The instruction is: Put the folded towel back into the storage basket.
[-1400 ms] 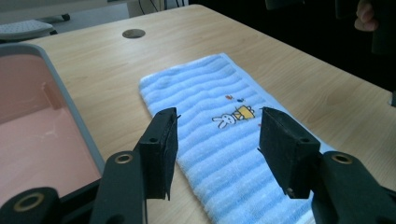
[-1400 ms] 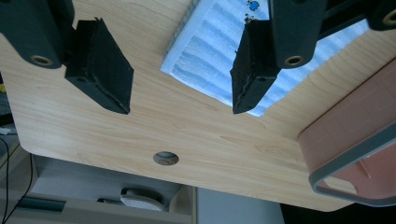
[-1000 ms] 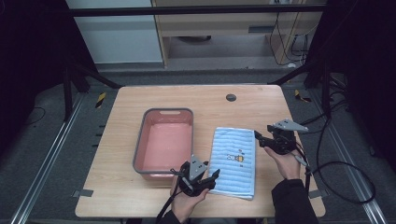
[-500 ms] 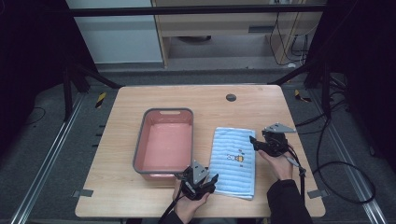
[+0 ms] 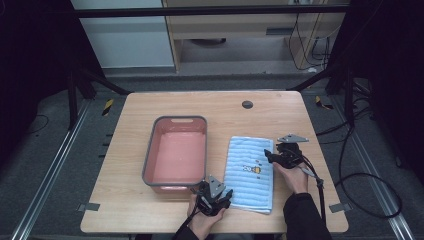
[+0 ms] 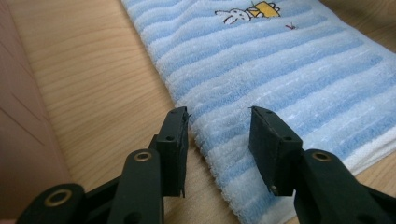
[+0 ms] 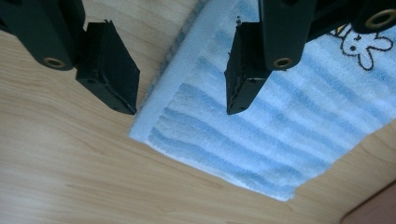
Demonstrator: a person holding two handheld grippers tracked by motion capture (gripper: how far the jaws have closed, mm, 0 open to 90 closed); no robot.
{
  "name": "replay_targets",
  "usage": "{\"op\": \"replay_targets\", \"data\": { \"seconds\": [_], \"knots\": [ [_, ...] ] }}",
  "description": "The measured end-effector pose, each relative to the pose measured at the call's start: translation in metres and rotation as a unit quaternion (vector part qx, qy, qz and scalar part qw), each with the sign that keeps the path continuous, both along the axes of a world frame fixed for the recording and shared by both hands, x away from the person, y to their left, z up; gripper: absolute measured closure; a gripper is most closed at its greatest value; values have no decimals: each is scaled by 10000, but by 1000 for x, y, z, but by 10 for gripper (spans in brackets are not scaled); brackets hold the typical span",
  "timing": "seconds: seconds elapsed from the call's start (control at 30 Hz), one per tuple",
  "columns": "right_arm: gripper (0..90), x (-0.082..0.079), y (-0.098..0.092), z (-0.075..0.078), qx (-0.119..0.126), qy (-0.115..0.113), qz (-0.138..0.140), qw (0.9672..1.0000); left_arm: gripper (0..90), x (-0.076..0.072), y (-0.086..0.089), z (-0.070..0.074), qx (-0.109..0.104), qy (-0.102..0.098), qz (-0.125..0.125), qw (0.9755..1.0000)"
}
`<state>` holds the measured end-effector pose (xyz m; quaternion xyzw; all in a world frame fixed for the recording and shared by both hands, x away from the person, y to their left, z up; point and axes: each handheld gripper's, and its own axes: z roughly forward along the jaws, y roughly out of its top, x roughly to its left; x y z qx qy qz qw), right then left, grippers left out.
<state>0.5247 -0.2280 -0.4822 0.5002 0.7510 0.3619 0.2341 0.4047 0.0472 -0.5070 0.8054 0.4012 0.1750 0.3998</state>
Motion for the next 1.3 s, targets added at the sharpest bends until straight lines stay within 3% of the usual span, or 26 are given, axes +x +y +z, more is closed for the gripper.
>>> {"op": "replay_targets", "data": {
  "seconds": [0.07,0.23,0.47,0.67,0.9,1.17,1.3],
  "knots": [
    [456,1,2,-3,-71,39,28,10000,576,-1,0,0,28,-64,37,10000],
    [470,4,5,-9,-108,169,-12,9998,574,-1,-1,-1,113,28,177,9998],
    [505,6,7,-14,-181,246,-31,9995,588,-2,-2,-1,159,5,205,9997],
    [601,7,7,-18,-17,378,-34,9993,706,-2,-3,-1,127,28,222,9997],
    [771,6,5,-20,423,515,5,9978,839,-4,-5,-1,-15,117,237,9997],
    [819,5,3,-16,529,509,86,9973,869,-5,-3,-1,-194,108,168,9996],
    [824,1,0,-8,613,361,150,9974,870,-8,0,2,-320,75,147,9994]
  ]
}}
